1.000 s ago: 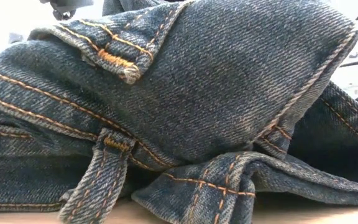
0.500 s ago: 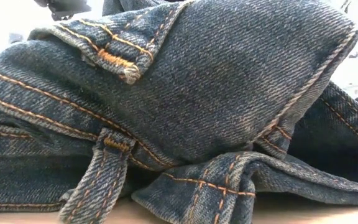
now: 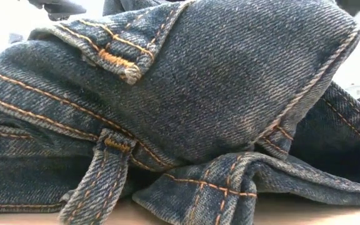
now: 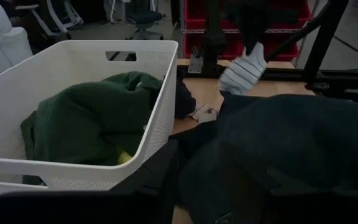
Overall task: Sort clothes
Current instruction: Put the right white sock into the white laundry bin
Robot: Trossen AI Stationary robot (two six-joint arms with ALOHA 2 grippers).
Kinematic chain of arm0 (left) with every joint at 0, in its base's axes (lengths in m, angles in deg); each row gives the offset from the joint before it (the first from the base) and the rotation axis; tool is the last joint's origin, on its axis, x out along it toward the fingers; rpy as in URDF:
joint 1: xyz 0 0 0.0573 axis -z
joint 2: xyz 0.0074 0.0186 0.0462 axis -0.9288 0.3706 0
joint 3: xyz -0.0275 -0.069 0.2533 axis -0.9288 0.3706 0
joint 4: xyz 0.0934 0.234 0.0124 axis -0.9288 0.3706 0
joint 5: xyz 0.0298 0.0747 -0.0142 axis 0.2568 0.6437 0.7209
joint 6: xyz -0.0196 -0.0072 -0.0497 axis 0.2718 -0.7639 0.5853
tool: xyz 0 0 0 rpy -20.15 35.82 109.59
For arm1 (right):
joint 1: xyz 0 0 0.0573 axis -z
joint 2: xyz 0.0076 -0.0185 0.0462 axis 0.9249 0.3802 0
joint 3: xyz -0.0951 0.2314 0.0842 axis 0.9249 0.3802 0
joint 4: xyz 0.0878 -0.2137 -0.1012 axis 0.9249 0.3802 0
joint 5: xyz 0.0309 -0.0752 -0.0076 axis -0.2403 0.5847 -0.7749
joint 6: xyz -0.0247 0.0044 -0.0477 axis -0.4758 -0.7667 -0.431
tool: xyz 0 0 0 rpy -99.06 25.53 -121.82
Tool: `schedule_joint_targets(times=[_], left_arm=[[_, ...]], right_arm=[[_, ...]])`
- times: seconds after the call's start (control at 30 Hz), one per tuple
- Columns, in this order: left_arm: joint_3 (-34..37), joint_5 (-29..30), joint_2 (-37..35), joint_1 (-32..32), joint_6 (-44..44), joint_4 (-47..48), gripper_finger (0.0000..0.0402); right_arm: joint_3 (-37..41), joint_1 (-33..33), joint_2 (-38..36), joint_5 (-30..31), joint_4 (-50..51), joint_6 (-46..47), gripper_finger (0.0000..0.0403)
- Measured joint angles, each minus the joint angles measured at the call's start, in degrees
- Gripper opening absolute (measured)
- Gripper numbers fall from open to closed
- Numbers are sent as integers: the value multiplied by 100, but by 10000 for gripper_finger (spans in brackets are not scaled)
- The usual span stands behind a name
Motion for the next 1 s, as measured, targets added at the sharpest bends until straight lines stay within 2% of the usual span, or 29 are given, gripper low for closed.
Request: schedule_joint_targets(times=[0.13, 0.3, 0.77, 1.0], left_arm=[[0, 5, 4, 0, -2, 2, 119], [0, 8, 2, 0, 146, 2, 119], [0, 55, 4, 0, 166, -42, 119], [0, 55, 3, 0, 185, -42, 119]], right_arm=[[-799, 535, 267, 300, 391, -846, 1], [-1692, 1196, 620, 691, 337, -1946, 1], [-4184, 2676, 1809, 727, -663, -5073, 1], [-4750, 3394, 2377, 705, -1323, -6011, 2]])
